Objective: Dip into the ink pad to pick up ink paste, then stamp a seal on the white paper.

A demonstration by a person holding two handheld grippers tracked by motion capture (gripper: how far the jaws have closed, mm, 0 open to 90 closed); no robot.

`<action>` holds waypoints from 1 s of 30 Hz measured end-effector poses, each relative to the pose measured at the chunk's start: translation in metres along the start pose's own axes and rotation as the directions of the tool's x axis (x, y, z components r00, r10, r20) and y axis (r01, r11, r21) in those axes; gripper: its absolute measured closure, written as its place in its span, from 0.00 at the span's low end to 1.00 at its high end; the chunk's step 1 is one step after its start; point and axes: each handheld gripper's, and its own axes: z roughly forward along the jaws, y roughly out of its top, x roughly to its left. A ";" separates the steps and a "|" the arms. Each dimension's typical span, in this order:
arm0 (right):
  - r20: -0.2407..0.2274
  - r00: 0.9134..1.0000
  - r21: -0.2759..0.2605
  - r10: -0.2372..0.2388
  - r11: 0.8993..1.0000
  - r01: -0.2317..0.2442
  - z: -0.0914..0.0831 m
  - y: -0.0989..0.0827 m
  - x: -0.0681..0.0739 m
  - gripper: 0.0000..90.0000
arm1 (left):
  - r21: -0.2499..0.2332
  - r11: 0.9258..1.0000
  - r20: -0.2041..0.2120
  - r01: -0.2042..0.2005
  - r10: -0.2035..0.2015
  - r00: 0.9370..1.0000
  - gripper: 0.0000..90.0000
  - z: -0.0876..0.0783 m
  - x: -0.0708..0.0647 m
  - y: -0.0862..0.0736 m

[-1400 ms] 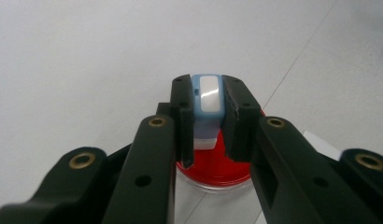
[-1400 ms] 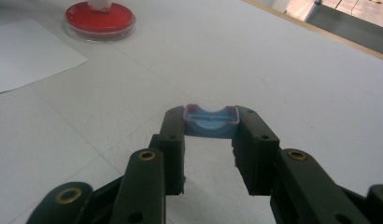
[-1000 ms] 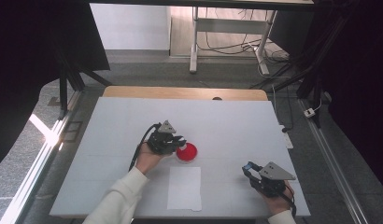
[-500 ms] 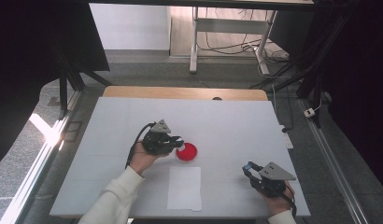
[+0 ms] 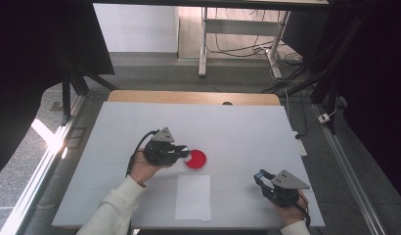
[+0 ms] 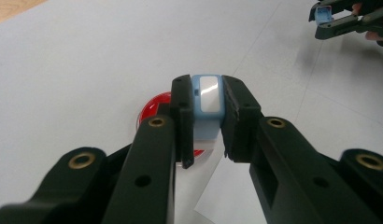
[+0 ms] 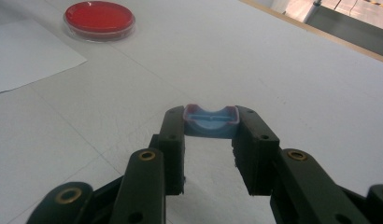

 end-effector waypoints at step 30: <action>0.007 1.000 0.007 -0.001 1.000 0.001 0.000 0.000 0.000 0.72 | -0.006 0.999 0.074 -0.032 0.033 0.997 0.84 -0.009 -0.023 -0.008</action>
